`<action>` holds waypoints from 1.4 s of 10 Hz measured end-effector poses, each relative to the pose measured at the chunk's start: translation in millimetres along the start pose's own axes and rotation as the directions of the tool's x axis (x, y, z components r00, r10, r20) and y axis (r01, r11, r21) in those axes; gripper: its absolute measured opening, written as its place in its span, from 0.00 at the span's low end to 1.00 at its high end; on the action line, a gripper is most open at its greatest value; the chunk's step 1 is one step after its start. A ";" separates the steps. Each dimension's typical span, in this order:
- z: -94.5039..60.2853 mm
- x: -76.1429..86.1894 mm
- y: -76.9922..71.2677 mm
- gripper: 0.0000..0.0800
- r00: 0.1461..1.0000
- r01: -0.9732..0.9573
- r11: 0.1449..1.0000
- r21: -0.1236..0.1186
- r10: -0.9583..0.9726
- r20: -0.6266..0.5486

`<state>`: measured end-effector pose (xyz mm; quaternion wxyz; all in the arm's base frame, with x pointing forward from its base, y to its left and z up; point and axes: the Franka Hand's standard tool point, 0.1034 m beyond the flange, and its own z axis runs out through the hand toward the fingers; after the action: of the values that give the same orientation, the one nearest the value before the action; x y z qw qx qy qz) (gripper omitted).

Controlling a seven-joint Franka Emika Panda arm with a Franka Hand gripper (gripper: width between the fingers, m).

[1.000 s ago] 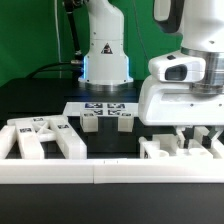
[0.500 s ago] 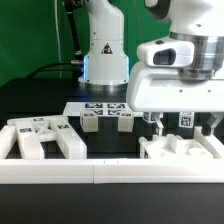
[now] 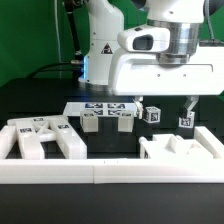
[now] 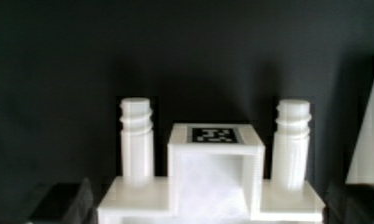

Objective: Assemble chair

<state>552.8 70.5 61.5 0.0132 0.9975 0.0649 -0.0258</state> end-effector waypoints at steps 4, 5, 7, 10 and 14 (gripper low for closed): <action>8.9 -36.8 15.2 0.81 0.992 -0.122 0.993 -0.001 0.122 0.039; 11.6 -47.8 22.4 0.81 0.988 -0.142 0.990 0.000 0.142 0.054; 14.6 -64.8 48.8 0.81 0.981 -0.179 0.984 0.011 0.178 0.078; 15.3 -65.6 52.5 0.81 0.981 -0.182 0.983 0.012 0.180 0.077; 24.9 -89.8 49.2 0.81 0.947 -0.163 0.987 0.008 0.154 0.281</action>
Offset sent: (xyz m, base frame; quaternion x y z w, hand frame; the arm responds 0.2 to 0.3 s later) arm -0.0570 -0.0324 0.0005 -0.0108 -0.0381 0.1211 0.9919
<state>469.1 9.4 42.6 0.0087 0.9859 -0.0184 -0.1660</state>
